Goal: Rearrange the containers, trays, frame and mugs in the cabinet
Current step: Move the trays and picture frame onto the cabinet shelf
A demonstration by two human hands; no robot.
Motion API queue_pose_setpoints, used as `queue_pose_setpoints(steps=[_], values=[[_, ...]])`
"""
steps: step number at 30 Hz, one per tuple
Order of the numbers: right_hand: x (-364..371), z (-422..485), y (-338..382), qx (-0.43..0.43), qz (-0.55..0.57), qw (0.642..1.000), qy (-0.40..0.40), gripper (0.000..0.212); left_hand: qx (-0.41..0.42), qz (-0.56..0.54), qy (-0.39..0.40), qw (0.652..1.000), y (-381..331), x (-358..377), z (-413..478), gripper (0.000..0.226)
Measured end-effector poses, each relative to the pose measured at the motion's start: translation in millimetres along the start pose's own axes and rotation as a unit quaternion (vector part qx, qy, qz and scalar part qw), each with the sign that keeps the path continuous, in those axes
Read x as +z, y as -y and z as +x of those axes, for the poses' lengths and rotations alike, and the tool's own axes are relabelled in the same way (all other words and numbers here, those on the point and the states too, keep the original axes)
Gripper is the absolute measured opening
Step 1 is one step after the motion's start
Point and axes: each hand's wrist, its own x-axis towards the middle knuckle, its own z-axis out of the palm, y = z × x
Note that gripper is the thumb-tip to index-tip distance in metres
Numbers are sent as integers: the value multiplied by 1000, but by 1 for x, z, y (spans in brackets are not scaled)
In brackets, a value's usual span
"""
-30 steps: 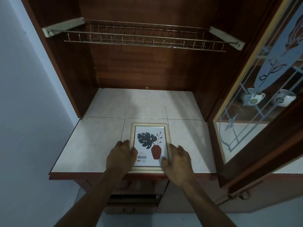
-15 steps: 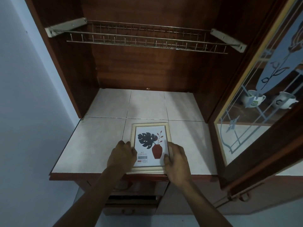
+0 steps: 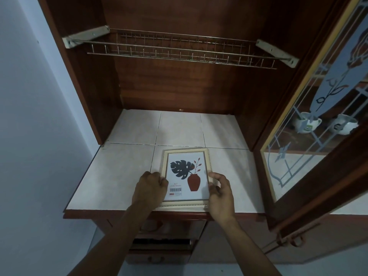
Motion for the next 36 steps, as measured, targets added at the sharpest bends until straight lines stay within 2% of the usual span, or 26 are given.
queue_pose_setpoints(steps=[3, 8, 18, 30, 36], values=[[1, 0, 5, 16, 22, 1000, -6, 41, -5, -50, -17, 999, -7, -6, -3, 30], [-2, -4, 20, 15, 70, 997, -23, 19, -26, -130, 14, 991, -15, -15, -9, 32], [-8, -18, 47, 46, 105, 993, -26, 28, -45, -255, -14, 966, -28, -46, -25, 30], [-32, -43, 72, 27, 101, 995, 6, 29, -51, -322, -2, 945, -50, -78, -61, 32], [-51, -58, 75, 50, 118, 991, 22, 25, -65, -347, 4, 936, -69, -84, -87, 35]])
